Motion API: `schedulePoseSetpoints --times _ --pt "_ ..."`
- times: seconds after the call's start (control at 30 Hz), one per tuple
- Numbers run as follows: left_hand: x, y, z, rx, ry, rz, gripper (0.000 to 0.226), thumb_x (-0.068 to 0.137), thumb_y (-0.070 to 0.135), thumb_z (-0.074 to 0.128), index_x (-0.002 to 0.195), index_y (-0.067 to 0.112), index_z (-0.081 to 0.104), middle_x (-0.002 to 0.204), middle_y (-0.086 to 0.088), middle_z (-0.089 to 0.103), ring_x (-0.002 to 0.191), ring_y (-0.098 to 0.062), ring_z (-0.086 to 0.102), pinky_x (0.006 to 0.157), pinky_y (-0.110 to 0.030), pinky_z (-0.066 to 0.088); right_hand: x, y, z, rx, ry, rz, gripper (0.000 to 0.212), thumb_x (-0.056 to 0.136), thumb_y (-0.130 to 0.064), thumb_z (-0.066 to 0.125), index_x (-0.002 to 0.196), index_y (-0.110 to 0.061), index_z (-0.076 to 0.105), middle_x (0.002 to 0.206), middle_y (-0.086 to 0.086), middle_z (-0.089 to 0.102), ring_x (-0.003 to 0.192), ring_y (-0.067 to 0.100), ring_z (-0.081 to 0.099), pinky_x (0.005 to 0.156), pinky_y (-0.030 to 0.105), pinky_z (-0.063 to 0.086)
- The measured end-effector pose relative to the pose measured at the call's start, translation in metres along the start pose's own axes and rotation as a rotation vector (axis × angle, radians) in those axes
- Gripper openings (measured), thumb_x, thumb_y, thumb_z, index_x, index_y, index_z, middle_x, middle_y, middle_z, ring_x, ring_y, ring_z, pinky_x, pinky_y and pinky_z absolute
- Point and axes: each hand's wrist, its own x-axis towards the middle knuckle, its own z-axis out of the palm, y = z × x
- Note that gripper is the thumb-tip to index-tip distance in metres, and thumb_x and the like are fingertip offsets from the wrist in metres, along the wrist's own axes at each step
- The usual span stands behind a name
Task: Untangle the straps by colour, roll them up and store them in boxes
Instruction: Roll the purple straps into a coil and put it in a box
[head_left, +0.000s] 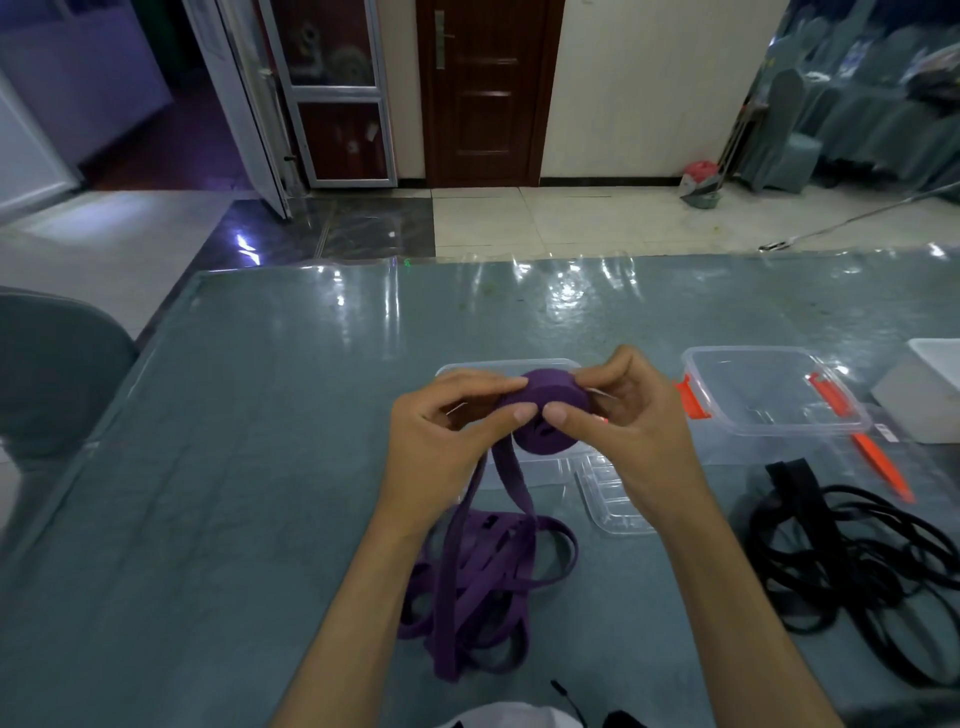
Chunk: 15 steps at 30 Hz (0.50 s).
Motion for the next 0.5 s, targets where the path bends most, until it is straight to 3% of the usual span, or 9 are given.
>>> schedulePoseSetpoints --times 0.1,0.17,0.27,0.37,0.5 --pt "-0.003 0.001 0.006 -0.014 0.058 -0.020 0.023 0.079 0.015 0.093 0.097 0.025 0.084 0.102 -0.008 0.081 0.097 -0.026 0.080 0.087 -0.029 0.063 0.001 -0.004 -0.004 -0.027 -0.034 -0.001 0.038 0.073 -0.033 0.096 0.097 -0.029 0.068 0.098 0.009 0.080 0.091 0.028 0.080 0.078 0.031 0.064" --pt "-0.003 0.001 0.007 -0.038 0.040 -0.020 0.025 0.082 0.011 0.091 0.104 0.022 0.084 0.108 -0.010 0.080 0.103 -0.026 0.079 0.091 -0.028 0.062 0.002 -0.004 -0.002 -0.039 -0.003 -0.063 0.039 0.078 -0.034 0.093 0.112 -0.034 0.073 0.103 0.006 0.081 0.095 0.026 0.080 0.080 0.031 0.064" --pt "-0.001 0.003 0.000 0.003 -0.050 -0.021 0.034 0.085 0.009 0.087 0.118 0.018 0.081 0.117 -0.010 0.078 0.110 -0.026 0.077 0.095 -0.031 0.061 0.001 0.001 0.000 0.034 0.043 -0.052 0.033 0.077 -0.041 0.093 0.104 -0.033 0.077 0.106 0.005 0.081 0.101 0.027 0.079 0.083 0.036 0.065" --pt "-0.002 0.003 -0.001 0.047 -0.009 -0.018 0.030 0.083 0.017 0.091 0.108 0.029 0.081 0.109 -0.004 0.081 0.105 -0.025 0.078 0.093 -0.032 0.062 0.003 0.001 -0.007 -0.010 -0.040 0.019 0.037 0.074 -0.041 0.096 0.093 -0.028 0.067 0.102 0.011 0.081 0.097 0.030 0.080 0.081 0.034 0.064" --pt "-0.004 -0.002 0.004 0.006 0.031 -0.015 0.025 0.084 0.014 0.089 0.103 0.028 0.082 0.111 -0.006 0.080 0.107 -0.024 0.077 0.094 -0.032 0.061 0.005 0.003 -0.009 -0.037 -0.030 -0.035 0.040 0.078 -0.039 0.093 0.111 -0.030 0.073 0.103 0.009 0.081 0.097 0.028 0.080 0.081 0.033 0.064"
